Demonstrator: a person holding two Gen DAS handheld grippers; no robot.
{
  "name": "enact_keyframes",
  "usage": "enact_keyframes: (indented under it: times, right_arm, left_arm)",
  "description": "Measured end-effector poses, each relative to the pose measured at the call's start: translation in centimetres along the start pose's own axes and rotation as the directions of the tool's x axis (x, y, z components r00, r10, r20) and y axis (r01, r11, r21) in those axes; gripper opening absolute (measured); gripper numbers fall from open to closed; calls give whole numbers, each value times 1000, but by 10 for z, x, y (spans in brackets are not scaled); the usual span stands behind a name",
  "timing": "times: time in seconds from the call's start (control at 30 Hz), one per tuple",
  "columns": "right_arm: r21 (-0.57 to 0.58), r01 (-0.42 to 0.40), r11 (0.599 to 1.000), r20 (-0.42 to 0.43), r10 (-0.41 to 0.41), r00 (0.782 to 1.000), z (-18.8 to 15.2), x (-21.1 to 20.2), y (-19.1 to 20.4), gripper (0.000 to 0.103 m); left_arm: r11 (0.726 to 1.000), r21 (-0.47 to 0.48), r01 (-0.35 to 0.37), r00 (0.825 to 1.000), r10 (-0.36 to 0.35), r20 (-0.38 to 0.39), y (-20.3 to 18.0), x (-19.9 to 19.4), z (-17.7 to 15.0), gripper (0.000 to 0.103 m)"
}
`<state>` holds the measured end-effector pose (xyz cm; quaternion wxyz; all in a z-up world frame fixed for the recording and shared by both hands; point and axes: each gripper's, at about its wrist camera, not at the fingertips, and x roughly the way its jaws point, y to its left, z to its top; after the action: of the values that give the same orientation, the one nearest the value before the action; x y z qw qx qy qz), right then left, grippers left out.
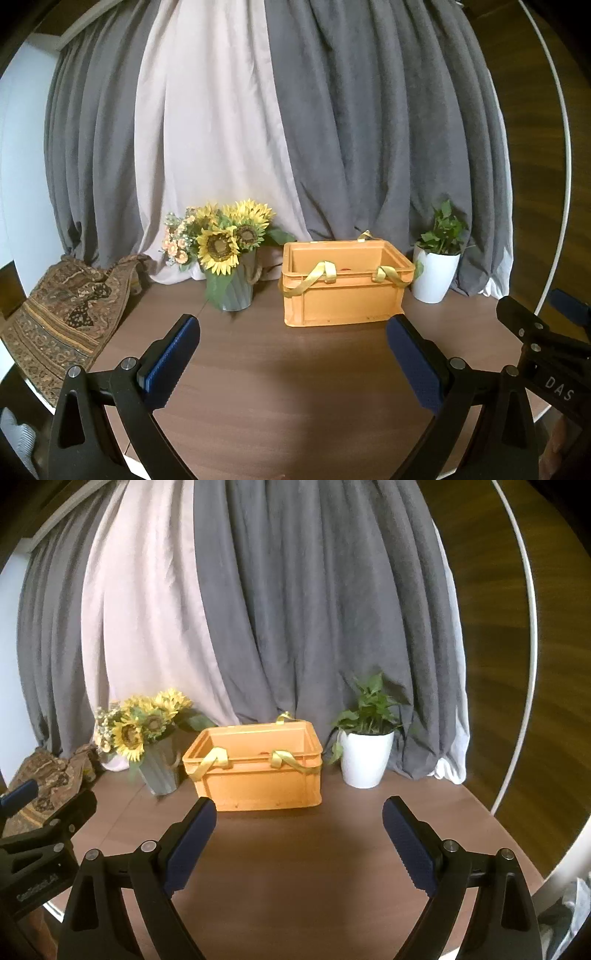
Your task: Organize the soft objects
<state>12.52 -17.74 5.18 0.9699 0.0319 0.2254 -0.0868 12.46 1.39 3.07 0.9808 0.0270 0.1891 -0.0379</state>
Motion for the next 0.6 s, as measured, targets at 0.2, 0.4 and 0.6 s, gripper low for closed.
enact_keyframes:
  times: [0.2,0.4,0.6]
  right_arm:
    - [9,-3,1000,10,3,1000,-9,-23,-7,93]
    - [20,-12,1000,13,12,1000,-16,-40,-12,93]
    - [18,-17,1000,23,17,1000,-18,-53,-15,93]
  left_arm:
    - [1000,15,-7,1000,6,18,-3,-25,-7,103]
    - [999,26,-18,999,17,41,-4,-47,-12,103]
    - [1000,23,-19,999,18,48,-4,-60,-14,103]
